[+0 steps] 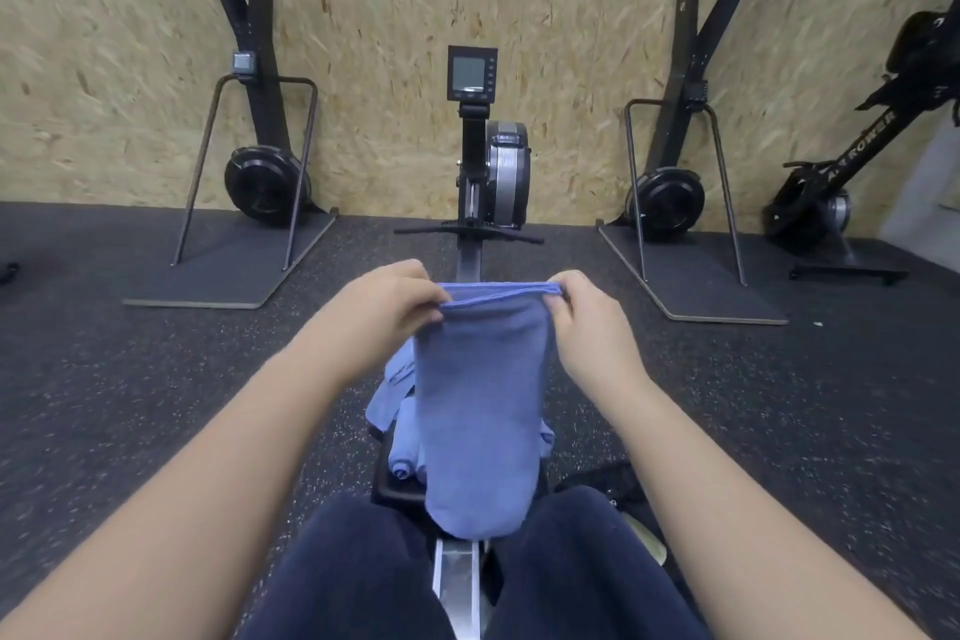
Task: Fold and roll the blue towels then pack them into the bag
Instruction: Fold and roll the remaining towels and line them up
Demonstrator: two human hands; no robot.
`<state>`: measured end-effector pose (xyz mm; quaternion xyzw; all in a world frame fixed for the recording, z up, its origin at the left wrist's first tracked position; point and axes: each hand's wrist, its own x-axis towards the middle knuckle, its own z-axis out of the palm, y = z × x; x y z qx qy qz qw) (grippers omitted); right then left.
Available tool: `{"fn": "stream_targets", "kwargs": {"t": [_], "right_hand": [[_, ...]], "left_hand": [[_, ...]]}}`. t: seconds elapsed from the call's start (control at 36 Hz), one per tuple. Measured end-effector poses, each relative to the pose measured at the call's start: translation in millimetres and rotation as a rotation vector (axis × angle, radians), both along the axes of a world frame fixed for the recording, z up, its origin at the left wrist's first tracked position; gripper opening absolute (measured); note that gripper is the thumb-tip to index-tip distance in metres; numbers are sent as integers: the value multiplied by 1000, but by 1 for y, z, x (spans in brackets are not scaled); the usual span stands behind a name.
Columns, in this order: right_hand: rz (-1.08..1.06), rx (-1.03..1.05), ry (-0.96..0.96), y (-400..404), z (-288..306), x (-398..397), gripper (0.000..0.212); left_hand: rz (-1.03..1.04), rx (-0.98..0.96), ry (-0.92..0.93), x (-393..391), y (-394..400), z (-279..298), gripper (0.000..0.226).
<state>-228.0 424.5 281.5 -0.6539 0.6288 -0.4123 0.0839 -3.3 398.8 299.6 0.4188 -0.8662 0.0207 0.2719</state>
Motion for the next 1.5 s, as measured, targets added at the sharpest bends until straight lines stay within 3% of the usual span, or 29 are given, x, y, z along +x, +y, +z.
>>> {"fn": "stream_targets", "kwargs": {"t": [0.39,0.58,0.69,0.92,1.25,1.5], "right_hand": [[-32,200,-217,-54,-64,-6,16],[-26,241,-231,-73,-107,-13,13],[-54,222,-271,-82,-128,-19,17],[-80,295,-258,-122,-167,-32,19],[-99,350,-113,-212,-237,-49,17],[-73,379,-131,-270,-275,-63,15]], "left_hand": [[5,171,201,-26,-54,-77,26],[75,303,252,-35,-75,-119,51],[128,432,358,-39,-84,-133,25],[188,702,750,-48,-124,-177,18],[313,967,936,-68,-203,-247,13],[356,986,998,-83,-258,-287,18]]}}
